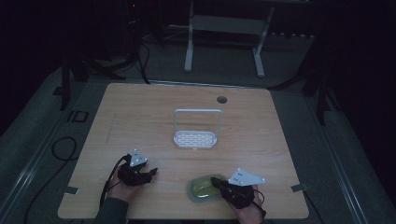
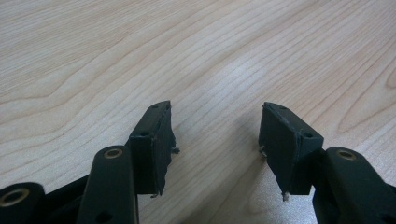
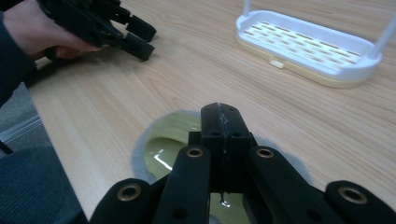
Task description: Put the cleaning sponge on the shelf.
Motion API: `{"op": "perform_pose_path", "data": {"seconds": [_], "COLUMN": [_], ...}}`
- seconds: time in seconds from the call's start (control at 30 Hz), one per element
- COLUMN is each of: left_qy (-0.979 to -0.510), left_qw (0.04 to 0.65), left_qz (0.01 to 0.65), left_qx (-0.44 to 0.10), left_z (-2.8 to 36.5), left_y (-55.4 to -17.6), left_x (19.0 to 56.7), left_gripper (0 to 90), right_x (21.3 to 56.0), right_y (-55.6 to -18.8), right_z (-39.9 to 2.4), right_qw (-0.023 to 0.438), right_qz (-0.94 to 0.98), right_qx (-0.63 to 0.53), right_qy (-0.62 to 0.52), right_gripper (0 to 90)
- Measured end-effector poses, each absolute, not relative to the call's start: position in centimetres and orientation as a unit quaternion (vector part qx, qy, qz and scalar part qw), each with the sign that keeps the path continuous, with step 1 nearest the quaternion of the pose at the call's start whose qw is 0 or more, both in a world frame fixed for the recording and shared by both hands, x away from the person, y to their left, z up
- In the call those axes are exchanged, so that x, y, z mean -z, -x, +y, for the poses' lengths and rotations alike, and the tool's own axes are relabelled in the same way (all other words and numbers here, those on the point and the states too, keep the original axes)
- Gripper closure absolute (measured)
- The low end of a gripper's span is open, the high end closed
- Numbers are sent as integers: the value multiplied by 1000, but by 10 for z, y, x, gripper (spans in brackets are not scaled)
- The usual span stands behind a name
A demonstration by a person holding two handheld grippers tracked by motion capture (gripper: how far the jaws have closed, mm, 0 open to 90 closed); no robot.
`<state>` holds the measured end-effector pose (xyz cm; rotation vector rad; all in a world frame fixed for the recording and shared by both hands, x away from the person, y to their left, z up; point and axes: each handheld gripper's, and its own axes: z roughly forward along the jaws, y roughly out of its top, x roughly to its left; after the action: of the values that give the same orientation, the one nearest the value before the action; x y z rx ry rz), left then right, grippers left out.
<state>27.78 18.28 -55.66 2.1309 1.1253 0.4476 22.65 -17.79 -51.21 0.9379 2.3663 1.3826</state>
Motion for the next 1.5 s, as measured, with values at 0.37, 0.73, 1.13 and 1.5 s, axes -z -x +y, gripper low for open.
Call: {"op": "perform_pose_path", "data": {"seconds": [0.37, 0.73, 1.13, 1.5], "left_qy": [-818, -818, -818, -818], "left_qw": [339, 340, 340, 340], "left_qz": [432, 432, 432, 432], "left_qx": [-172, -172, -172, -172], "left_z": [183, 183, 183, 183], "left_y": [-278, -278, -278, -278], "left_x": [557, 557, 557, 557], "left_gripper": [447, 447, 448, 447], "right_x": [518, 525, 527, 526], "right_y": [-216, -214, -222, -231], "right_z": [-152, -140, -136, -143], "right_qw": [108, 114, 129, 150], "right_qz": [832, 841, 838, 824], "right_qx": [-466, -449, -438, -430], "right_qy": [-281, -279, -299, -337], "right_gripper": [899, 899, 899, 899]}}
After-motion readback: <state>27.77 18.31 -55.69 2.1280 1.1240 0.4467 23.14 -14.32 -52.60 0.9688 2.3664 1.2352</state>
